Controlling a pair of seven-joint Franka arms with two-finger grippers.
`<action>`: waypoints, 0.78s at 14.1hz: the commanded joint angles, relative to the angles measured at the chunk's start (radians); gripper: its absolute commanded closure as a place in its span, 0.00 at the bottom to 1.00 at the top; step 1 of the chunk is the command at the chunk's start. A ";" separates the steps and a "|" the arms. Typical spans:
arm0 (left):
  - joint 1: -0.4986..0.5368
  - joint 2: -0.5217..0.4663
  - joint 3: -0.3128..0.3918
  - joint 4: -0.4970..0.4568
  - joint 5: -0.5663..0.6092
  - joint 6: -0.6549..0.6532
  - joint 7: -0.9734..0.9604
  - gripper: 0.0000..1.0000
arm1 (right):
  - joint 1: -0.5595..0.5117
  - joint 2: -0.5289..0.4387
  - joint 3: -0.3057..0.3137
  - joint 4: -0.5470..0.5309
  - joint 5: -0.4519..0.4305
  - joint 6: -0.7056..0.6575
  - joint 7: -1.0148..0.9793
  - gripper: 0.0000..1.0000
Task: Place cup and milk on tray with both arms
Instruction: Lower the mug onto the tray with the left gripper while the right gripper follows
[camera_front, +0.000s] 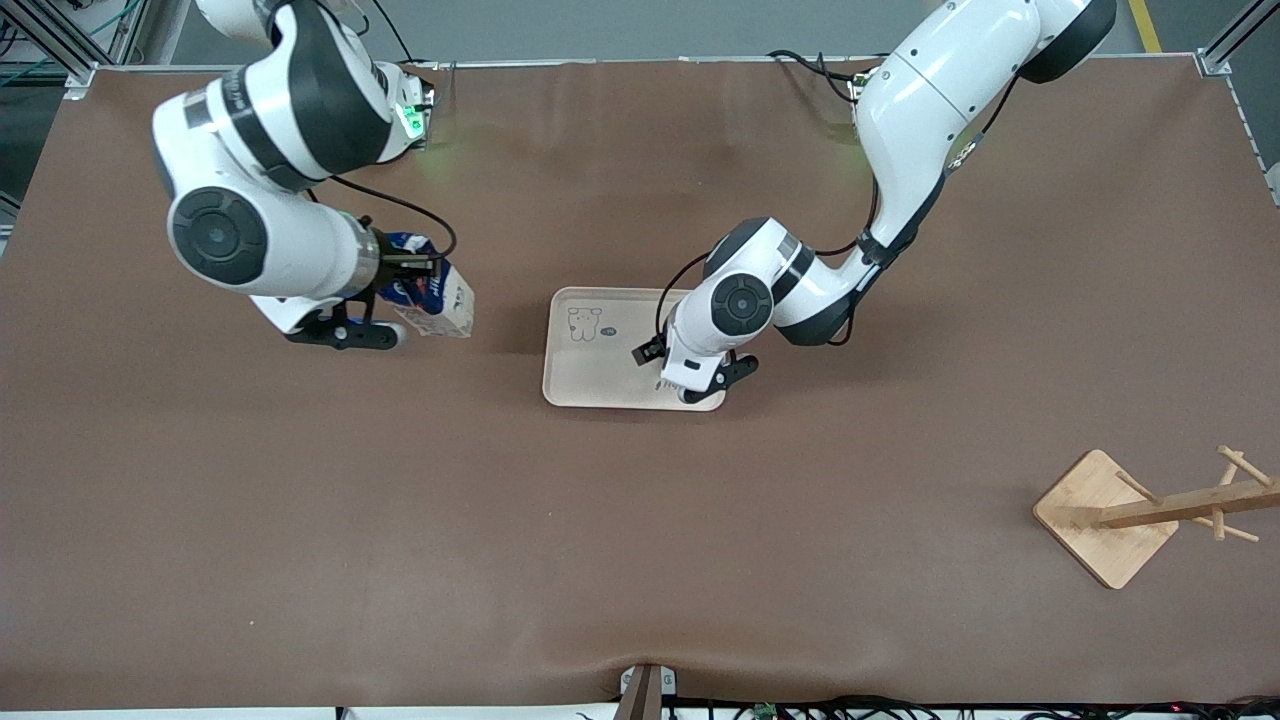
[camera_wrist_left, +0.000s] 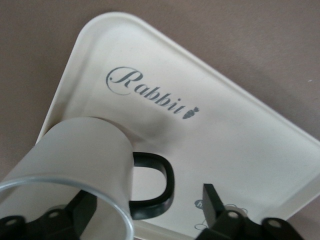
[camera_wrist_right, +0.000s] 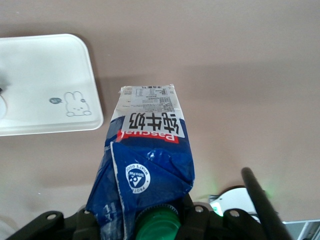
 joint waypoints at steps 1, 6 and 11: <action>0.005 -0.020 0.001 0.021 0.021 -0.015 -0.017 0.00 | 0.055 0.054 -0.010 0.061 0.043 0.008 0.089 1.00; 0.059 -0.139 0.010 0.023 0.024 -0.094 -0.034 0.00 | 0.146 0.107 -0.010 0.087 0.072 0.085 0.201 1.00; 0.182 -0.285 0.010 0.023 0.130 -0.228 0.056 0.00 | 0.218 0.183 -0.010 0.114 0.075 0.181 0.259 1.00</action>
